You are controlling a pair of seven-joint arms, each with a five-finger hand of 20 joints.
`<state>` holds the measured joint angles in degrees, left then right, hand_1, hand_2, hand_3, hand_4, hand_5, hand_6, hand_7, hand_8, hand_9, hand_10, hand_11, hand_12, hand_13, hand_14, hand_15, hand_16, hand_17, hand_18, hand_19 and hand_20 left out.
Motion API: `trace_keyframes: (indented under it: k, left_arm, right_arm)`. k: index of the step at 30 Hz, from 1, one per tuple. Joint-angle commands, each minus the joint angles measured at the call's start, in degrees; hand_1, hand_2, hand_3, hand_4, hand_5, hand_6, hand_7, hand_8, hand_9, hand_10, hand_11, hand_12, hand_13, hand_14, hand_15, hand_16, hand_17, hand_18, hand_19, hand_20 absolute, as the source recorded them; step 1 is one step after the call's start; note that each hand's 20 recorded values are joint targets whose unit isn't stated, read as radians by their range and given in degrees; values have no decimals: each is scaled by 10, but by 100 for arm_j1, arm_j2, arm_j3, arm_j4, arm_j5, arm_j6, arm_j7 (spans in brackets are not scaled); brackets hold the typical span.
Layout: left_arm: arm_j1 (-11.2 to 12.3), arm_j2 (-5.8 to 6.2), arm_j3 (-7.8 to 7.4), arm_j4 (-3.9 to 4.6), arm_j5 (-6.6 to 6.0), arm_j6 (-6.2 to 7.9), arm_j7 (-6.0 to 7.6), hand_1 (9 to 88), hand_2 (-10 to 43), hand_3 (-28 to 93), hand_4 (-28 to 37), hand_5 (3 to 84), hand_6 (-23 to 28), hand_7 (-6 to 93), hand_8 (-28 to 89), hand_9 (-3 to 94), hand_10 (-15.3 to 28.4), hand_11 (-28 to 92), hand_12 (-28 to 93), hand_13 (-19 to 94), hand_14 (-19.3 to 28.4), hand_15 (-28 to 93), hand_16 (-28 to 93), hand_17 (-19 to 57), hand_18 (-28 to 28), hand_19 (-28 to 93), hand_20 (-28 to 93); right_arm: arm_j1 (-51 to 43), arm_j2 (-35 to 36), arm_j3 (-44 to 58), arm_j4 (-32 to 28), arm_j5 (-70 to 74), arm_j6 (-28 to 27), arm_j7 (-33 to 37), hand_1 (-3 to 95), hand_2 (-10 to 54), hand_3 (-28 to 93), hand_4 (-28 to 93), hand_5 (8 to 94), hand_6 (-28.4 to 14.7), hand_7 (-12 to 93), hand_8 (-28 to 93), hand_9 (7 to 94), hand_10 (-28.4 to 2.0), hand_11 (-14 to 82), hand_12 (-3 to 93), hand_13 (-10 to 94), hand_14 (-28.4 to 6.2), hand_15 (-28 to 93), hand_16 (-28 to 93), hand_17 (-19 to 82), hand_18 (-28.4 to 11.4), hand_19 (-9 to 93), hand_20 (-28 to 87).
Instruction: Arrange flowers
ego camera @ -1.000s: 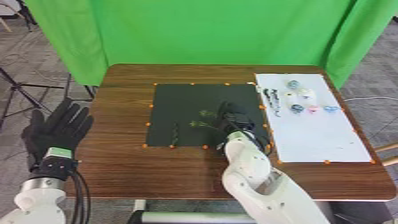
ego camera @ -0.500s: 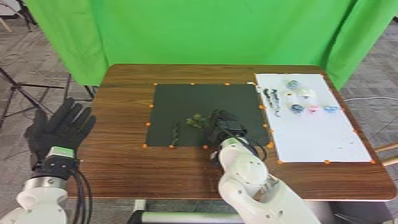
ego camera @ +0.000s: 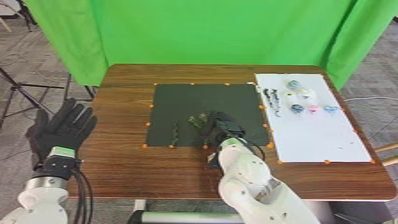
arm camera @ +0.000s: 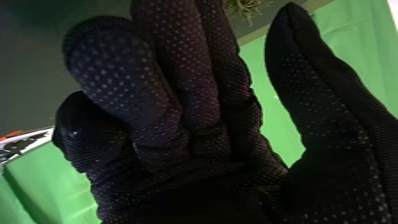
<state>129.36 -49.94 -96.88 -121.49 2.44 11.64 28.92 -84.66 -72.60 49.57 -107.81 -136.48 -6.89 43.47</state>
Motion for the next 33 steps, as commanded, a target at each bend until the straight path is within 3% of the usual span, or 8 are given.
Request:
trace_keyframes:
  k: [1,5,11,19,25,27,28,33]
  left_arm:
    - [75,-7,-35,-29,46,4,-47,278,149,738,-283,455,75,170,-99,415,146,267,118,314,158,482,-80,-41,140,379,116]
    - [108,-16,-45,-48,44,-3,-3,278,149,737,-283,455,75,170,-99,415,146,267,118,313,159,482,-80,-41,140,380,116]
    - [183,-42,-55,-75,0,6,99,278,149,738,-283,456,76,170,-99,415,146,268,119,314,158,483,-80,-41,140,380,115]
    - [198,-32,-63,-82,-71,20,171,278,150,737,-283,456,75,170,-100,415,146,267,118,314,157,481,-80,-41,140,380,115]
    - [106,-20,60,-72,30,-20,131,278,153,736,-283,456,76,170,-99,414,146,267,118,314,157,481,-80,-41,140,380,115]
    - [62,-82,96,-29,165,-39,10,278,153,736,-283,455,76,170,-99,414,146,267,119,314,157,481,-80,-41,140,380,115]
    - [50,-83,136,-59,-1,-5,15,278,153,737,-283,455,76,170,-99,414,145,267,118,314,157,481,-80,-41,140,380,115]
    - [-91,-87,292,-13,50,-29,9,277,152,738,-283,454,75,170,-99,412,145,265,118,311,157,479,-80,-40,140,379,114]
  right_arm:
    - [-46,108,13,-215,-257,66,104,347,-29,738,-180,772,-53,258,-65,903,-153,261,254,900,-83,469,324,560,-241,932,415]
    - [-126,224,148,-447,-473,199,55,337,-32,731,-178,778,-57,270,-69,906,-153,260,253,903,-80,471,322,569,-235,932,423]
    - [-48,513,447,-476,-883,1132,129,331,-43,722,-172,769,-57,284,-68,896,-155,272,266,882,-88,499,337,547,-240,932,455]
    - [632,688,889,550,-1238,1642,659,328,-90,716,-182,724,-68,230,-84,812,-167,268,239,807,-110,574,316,519,-244,932,485]
    - [1152,861,870,1187,-1124,1006,661,329,-95,684,-209,687,-92,162,-89,736,-193,192,195,780,-113,605,305,529,-241,932,527]
    - [1253,891,796,1400,-1124,916,635,322,-95,681,-224,674,-104,134,-85,698,-209,165,180,768,-116,622,291,522,-241,932,526]
    - [1305,891,761,1498,-1117,882,609,317,-95,680,-229,661,-115,121,-85,677,-217,156,176,763,-117,632,287,518,-241,932,524]
    - [1487,937,634,1806,-790,505,656,311,-95,672,-248,651,-128,104,-83,649,-228,149,171,750,-123,657,278,510,-243,932,517]
